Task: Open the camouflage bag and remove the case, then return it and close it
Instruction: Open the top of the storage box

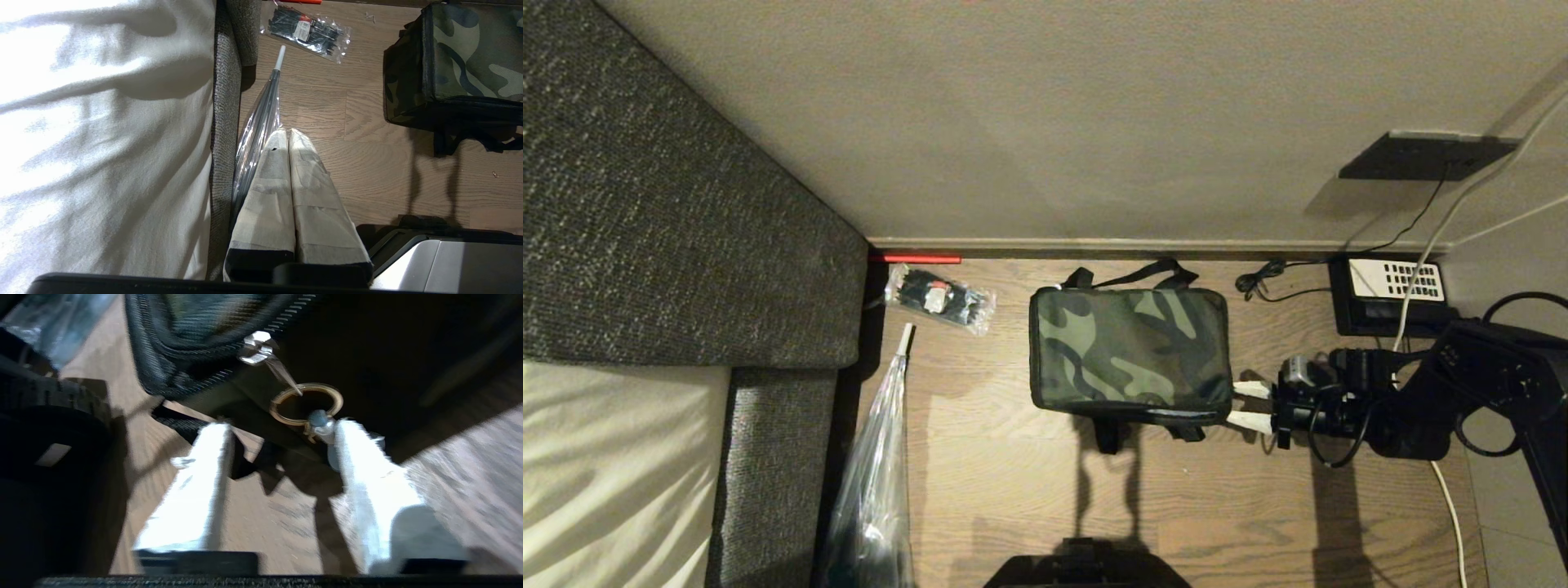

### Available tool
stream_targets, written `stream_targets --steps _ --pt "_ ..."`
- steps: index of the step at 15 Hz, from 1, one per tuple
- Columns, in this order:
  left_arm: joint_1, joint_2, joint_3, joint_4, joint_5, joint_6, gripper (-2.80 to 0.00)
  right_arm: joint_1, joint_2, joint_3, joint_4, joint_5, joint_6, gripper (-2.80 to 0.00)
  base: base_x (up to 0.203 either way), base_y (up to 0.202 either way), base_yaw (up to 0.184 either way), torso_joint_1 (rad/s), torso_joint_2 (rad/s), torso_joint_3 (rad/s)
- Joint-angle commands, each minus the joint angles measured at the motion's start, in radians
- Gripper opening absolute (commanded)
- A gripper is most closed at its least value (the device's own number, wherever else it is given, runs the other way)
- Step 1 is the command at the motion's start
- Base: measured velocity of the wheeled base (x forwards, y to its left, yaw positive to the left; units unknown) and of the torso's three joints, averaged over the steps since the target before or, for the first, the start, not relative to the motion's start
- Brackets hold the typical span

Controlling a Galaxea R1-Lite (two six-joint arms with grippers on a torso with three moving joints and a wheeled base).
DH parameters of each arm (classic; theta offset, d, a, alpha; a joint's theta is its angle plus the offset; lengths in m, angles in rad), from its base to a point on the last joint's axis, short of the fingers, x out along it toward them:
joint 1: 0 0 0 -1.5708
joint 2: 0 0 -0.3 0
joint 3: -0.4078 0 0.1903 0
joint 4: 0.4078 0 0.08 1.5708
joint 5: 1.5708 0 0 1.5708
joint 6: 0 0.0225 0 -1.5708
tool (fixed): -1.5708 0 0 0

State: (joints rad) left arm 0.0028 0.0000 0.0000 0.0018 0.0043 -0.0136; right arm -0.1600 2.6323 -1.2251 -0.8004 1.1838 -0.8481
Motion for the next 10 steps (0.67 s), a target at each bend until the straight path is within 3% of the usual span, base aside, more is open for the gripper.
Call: stream_targets --steps 1,10 --pt "0.0 0.001 0.001 0.0 0.0 0.0 -2.8 0.002 0.005 -0.002 0.0 0.005 -0.002 -2.8 0.0 0.0 0.0 0.0 0.0 0.0" --pt "0.0 0.0 0.001 0.0 0.0 0.0 -2.8 -0.005 -0.006 -0.006 0.001 -0.019 0.006 -2.8 0.0 0.0 0.0 0.0 0.0 0.0"
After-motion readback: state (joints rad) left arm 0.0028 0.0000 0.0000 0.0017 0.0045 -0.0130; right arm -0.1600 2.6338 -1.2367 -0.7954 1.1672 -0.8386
